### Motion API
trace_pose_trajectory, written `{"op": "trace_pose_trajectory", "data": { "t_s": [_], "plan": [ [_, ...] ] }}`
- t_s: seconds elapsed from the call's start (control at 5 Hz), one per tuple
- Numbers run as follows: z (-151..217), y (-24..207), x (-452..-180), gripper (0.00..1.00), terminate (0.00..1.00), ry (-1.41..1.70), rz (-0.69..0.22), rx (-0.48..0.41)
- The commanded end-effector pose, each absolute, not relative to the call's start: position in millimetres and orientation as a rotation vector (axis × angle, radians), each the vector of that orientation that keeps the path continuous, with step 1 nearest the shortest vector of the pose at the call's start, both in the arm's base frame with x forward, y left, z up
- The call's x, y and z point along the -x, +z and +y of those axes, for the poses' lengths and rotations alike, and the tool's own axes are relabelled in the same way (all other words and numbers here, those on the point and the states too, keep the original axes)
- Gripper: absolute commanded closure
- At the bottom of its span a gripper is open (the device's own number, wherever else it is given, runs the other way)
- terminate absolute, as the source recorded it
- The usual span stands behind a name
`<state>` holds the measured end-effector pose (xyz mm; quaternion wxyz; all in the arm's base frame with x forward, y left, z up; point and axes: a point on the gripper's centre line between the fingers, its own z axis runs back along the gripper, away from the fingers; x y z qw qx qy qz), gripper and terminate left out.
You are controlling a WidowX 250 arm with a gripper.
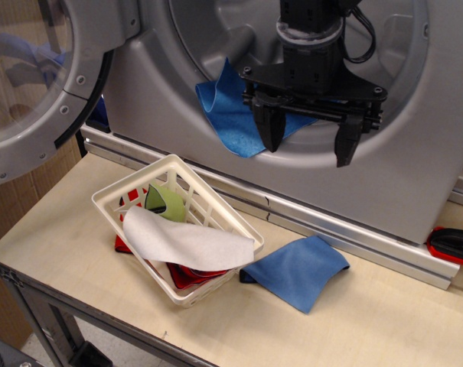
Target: Take clothes out of laundry machine
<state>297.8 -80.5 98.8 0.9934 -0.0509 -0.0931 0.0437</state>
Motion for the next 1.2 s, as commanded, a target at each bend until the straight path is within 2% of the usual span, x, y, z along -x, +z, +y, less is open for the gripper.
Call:
{"op": "trace_pose_trajectory", "data": {
  "t_s": [0.0,0.2,0.6,1.0],
  "plan": [
    [-80.5,98.8,-297.8,0.0,0.0,0.088,-0.187,0.102],
    [-52.1,90.4,-313.5,0.0,0.0,0.095,-0.212,0.085],
    [-8.3,93.6,-350.5,0.0,0.0,0.009,-0.304,-0.045],
    [-1.5,102.1,-382.1,0.0,0.0,-0.102,-0.367,-0.149]
  ]
}}
